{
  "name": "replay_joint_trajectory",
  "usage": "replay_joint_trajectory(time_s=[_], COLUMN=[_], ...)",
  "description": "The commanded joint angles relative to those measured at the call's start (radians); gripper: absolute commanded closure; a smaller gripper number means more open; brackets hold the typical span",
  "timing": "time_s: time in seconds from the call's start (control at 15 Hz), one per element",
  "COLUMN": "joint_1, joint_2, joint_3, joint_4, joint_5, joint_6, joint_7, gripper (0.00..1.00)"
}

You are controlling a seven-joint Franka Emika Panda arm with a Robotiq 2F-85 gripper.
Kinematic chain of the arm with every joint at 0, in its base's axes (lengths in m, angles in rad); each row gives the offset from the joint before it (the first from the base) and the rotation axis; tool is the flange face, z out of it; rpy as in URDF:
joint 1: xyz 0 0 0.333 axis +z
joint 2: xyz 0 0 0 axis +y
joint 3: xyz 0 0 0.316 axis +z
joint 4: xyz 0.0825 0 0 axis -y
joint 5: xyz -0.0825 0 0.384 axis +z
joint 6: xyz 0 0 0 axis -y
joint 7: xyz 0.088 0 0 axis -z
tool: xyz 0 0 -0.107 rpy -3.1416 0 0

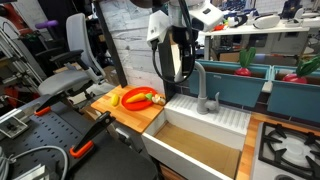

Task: Turn the tap nozzle to the right

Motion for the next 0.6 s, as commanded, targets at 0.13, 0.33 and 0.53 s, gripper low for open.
replay_joint_trajectory(time_s=[0.13, 0.33, 0.53], joint_1=[-0.013, -0.017, -0.027], joint_2=[0.022, -0.004, -0.029], joint_3=[0.008, 0.005, 0.002], joint_4=[0.03, -0.014, -0.051], joint_5=[-0.019, -0.028, -0.031], joint_6=[-0.044, -0.043, -0.037], joint_7=[0.001, -0.026, -0.053], gripper=[0.58, 0.8, 0.97])
